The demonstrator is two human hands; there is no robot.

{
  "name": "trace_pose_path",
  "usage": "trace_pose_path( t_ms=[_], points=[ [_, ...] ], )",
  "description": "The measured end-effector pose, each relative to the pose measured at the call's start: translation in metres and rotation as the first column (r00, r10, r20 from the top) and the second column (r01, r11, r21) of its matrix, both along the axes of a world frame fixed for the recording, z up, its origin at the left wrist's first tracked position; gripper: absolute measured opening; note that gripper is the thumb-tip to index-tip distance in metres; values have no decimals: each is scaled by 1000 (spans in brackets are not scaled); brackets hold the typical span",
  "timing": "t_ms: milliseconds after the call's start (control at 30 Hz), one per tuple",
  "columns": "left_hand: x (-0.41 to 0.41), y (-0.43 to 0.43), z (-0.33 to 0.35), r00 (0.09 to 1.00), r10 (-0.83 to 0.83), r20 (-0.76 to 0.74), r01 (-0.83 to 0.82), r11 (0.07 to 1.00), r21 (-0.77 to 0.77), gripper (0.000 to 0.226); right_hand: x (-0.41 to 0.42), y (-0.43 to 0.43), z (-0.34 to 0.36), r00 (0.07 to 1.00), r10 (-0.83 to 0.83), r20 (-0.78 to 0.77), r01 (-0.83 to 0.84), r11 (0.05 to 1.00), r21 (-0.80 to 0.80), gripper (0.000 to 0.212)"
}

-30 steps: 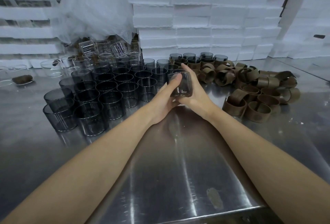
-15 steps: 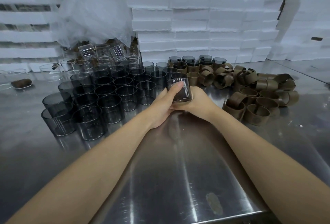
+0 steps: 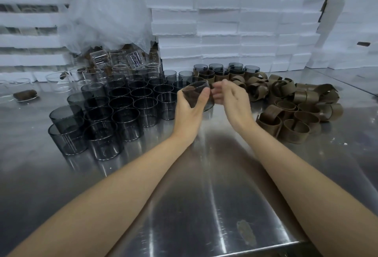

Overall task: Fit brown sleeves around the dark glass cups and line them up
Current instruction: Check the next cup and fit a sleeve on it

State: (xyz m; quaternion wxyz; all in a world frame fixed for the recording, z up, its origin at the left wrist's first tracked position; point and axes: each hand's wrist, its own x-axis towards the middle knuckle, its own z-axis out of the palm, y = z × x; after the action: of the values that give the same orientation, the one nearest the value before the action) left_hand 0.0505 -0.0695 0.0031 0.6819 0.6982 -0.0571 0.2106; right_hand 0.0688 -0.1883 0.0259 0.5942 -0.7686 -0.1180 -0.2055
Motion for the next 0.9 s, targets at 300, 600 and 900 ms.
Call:
trace_pose_path(
  t_ms=[300,600,900],
  points=[
    [5,-7,-10,987,-160,20,151,959,241,31,-13,42,-8,981,-53,-187,127,903,410,34],
    [3,-1,-8,971,-239,-17,236,937,256,29,0,16,-4,928,261,-266,-72,825,560,74],
    [6,-2,1,934,-355,-33,323,882,-343,36,12,15,-21,911,378,-165,-304,886,350,30]
  ],
)
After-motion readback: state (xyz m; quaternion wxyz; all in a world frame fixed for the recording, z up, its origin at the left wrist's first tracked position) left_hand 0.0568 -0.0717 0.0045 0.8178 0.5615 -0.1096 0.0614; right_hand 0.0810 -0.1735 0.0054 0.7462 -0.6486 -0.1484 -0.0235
